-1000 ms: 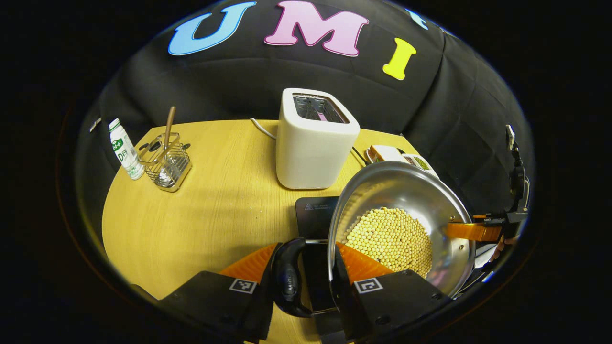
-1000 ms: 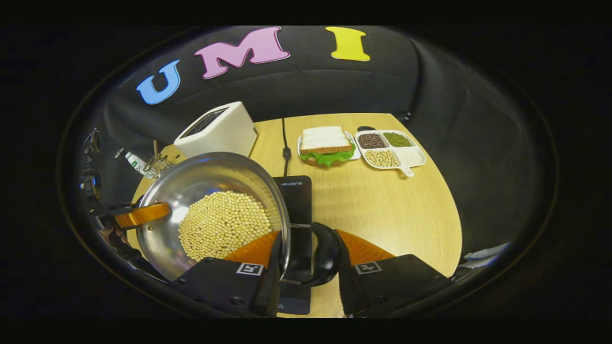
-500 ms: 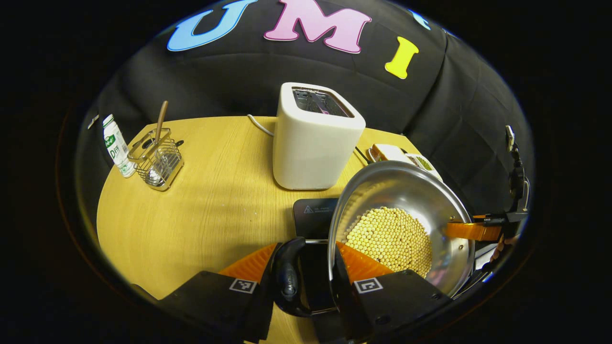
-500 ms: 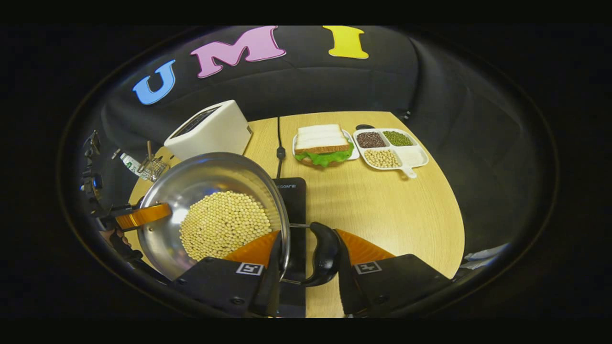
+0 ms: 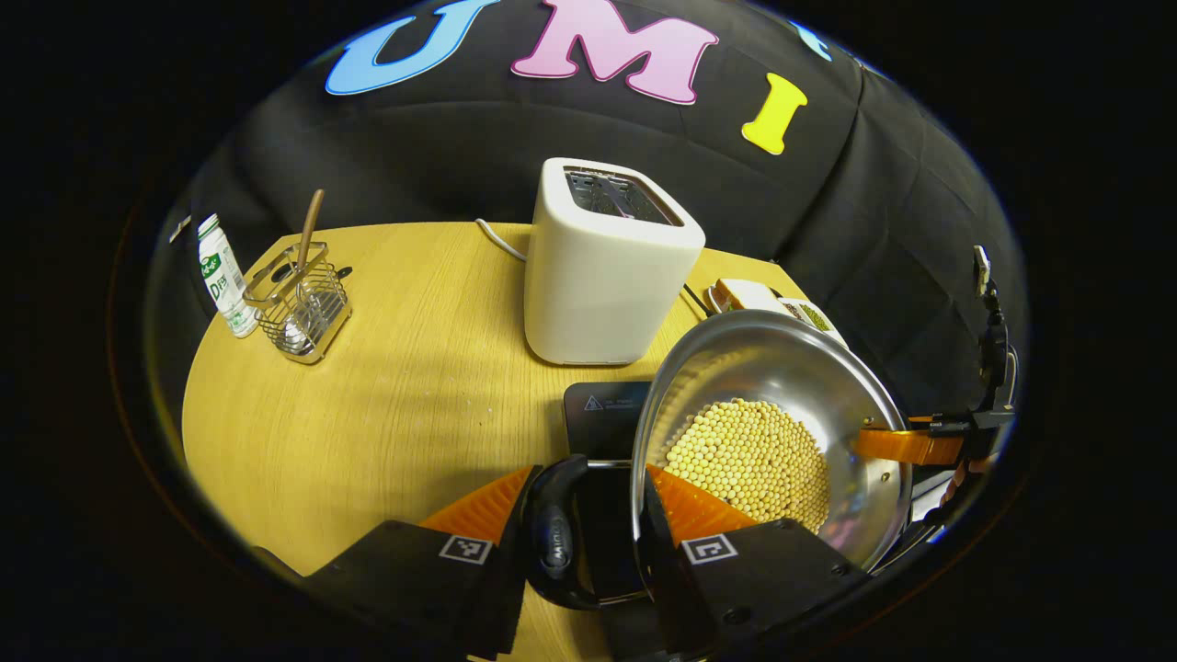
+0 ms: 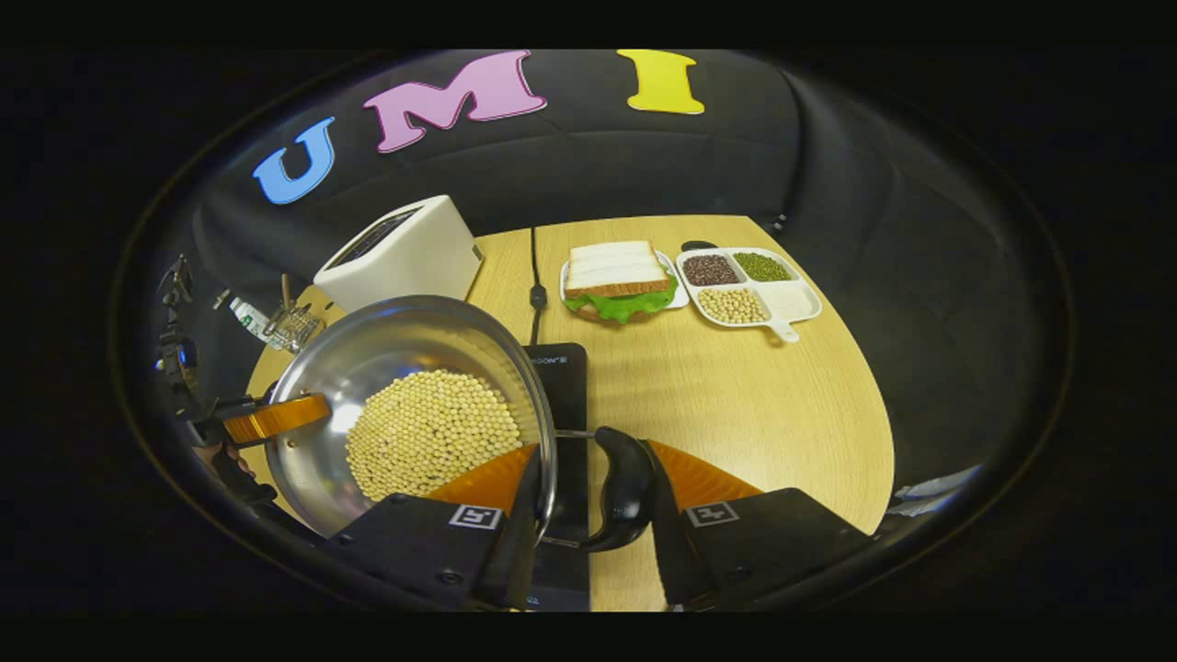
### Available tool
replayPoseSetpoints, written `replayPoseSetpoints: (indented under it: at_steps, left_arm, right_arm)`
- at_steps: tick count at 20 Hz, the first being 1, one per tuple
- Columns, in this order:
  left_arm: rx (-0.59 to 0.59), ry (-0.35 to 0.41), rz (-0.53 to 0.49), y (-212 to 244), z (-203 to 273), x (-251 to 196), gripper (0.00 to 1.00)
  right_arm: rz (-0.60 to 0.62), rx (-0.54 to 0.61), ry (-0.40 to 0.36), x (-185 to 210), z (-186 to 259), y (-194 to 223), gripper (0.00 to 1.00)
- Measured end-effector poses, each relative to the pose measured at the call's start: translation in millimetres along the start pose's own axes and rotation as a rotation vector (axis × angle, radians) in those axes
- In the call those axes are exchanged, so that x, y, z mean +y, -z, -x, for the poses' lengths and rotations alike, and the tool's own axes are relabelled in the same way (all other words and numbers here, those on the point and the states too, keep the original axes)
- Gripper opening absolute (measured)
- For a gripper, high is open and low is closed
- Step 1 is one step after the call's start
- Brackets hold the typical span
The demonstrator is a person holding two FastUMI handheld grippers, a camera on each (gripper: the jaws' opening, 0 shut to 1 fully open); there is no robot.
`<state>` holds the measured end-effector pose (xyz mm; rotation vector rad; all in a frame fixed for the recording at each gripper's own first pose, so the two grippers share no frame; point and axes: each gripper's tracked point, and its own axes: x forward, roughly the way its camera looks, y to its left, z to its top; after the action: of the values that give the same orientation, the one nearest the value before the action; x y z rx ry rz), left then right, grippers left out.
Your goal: First push the handle of the pot to place it horizontally, then grasp the pot with both hands and set it on the induction cooktop.
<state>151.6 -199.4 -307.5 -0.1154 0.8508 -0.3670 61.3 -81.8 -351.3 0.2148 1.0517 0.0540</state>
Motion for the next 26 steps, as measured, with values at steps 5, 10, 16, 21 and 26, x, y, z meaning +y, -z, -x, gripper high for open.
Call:
replayPoseSetpoints:
  at_steps: [5,10,16,21,26]
  left_arm:
    - [0.007,-0.004,-0.003,0.6,0.7,0.1,0.61]
    - [0.009,-0.021,-0.017,1.1,0.6,0.1,0.64]
    - [-0.05,-0.035,-0.085,-10.2,15.3,-2.8,0.96]
    - [-0.09,-0.023,-0.056,-16.3,36.5,-2.7,0.96]
    - [-0.166,-0.011,-0.044,-29.0,70.3,-1.0,0.96]
  right_arm:
    - [-0.002,0.0,0.003,-0.9,-0.5,-0.4,0.59]
    - [0.002,-0.006,0.026,-2.6,-2.1,-0.4,0.63]
    - [-0.014,-0.037,0.032,-1.1,8.6,-4.4,0.99]
    - [-0.038,-0.133,0.004,7.9,32.0,-22.0,0.99]
    - [-0.001,-0.27,0.027,11.6,67.3,-43.3,0.99]
